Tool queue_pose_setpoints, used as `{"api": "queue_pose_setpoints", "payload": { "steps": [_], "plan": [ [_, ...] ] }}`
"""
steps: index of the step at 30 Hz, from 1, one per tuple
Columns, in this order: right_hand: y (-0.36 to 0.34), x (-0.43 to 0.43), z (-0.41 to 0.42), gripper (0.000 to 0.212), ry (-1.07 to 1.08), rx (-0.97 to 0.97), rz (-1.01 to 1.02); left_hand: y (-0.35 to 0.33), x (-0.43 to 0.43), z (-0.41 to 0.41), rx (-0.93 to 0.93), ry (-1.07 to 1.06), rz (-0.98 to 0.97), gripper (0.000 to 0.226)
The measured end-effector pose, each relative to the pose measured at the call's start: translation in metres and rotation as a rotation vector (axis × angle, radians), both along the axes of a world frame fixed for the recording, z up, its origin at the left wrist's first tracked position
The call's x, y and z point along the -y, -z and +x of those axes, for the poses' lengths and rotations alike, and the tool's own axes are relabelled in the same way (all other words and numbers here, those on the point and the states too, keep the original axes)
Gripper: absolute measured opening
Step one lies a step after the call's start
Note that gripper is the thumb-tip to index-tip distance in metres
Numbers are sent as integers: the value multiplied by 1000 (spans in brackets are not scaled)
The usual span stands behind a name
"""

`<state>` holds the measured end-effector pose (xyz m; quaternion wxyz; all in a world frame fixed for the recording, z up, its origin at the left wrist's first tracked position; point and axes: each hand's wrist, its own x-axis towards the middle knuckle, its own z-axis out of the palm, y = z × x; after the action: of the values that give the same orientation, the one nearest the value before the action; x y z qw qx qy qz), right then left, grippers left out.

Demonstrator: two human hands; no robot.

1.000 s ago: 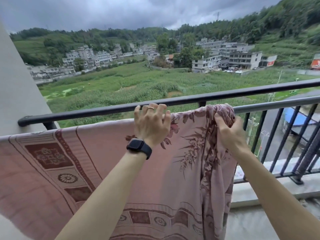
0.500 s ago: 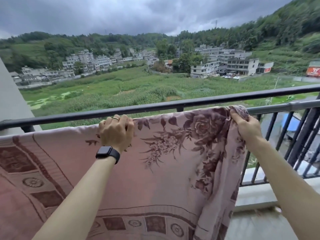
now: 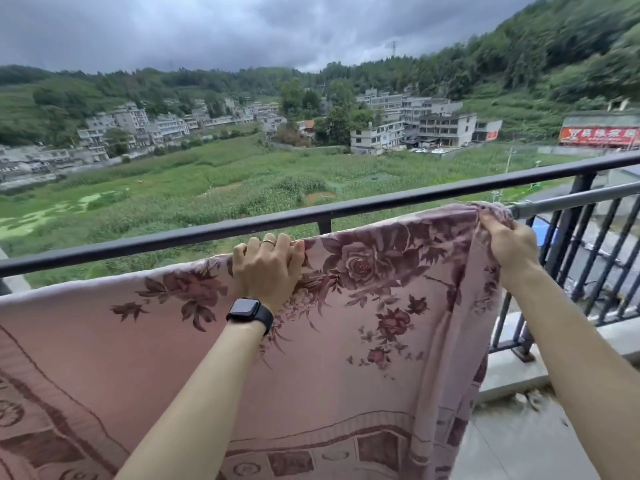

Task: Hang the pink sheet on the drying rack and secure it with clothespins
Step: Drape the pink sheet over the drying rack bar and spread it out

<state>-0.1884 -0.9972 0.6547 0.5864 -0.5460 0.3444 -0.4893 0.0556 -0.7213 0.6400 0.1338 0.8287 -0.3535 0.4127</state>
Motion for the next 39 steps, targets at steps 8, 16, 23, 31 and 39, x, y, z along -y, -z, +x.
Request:
{"api": "queue_pose_setpoints", "payload": {
  "steps": [8,16,23,31,39],
  "plan": [
    [12,11,-10,43,-425,22,139,-13,20,-20,-194,-38,-134,38],
    [1,29,-15,92,-706,43,344,-29,132,-96,-242,112,59,42],
    [0,61,-24,59,-522,-154,113,-7,150,-96,0,34,-54,39],
    [-6,170,-92,37,-228,155,185,-1,152,-92,124,-59,-130,40],
    [22,173,-111,64,-764,206,405,-13,175,-117,-91,-121,-149,42]
  ]
}}
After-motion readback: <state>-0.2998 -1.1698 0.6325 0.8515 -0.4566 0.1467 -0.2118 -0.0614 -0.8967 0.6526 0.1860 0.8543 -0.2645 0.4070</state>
